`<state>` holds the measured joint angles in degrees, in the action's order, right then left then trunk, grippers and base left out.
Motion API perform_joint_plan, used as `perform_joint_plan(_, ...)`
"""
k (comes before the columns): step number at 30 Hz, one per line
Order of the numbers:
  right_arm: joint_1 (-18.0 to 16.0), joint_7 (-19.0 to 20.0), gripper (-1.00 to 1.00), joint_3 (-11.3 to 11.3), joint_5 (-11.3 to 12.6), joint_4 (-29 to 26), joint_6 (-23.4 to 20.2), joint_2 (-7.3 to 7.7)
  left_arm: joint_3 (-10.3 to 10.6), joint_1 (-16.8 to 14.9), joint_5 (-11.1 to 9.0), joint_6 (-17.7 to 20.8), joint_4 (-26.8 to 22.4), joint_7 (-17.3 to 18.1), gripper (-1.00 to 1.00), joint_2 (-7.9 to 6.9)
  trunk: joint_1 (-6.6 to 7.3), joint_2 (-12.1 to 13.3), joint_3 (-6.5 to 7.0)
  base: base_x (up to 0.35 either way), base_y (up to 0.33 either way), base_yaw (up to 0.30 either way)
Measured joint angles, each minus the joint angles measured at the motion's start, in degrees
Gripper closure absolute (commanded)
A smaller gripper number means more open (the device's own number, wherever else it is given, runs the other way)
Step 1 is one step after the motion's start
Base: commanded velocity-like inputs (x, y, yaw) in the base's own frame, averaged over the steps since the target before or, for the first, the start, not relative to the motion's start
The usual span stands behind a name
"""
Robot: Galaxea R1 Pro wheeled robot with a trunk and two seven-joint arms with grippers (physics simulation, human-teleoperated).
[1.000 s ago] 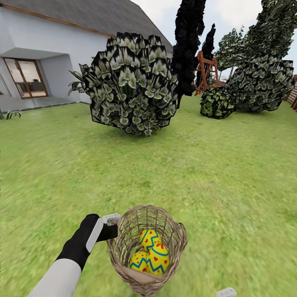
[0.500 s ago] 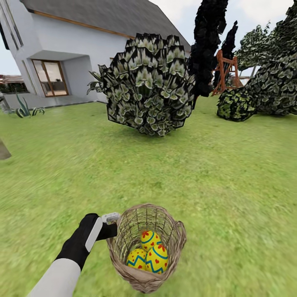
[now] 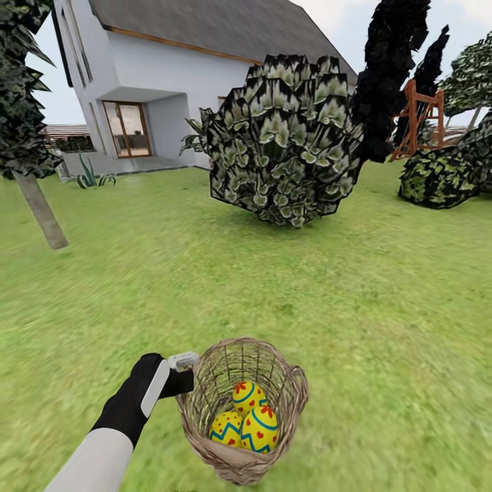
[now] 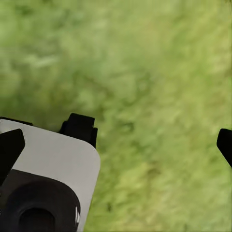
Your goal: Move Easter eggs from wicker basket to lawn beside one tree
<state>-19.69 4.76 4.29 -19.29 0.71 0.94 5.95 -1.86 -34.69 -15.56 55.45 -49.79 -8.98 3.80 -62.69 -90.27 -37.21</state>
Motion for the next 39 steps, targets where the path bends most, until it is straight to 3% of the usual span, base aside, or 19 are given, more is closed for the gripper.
perform_joint_plan(39, 0.7, 0.0, -1.00, 0.0, -0.1, 0.0, 0.3, 0.00, 0.0, 0.0, 0.0, -0.5, 0.0, 0.0, 1.00, -0.09, 0.00, 0.0, 0.00, 0.000, 0.000, 0.292)
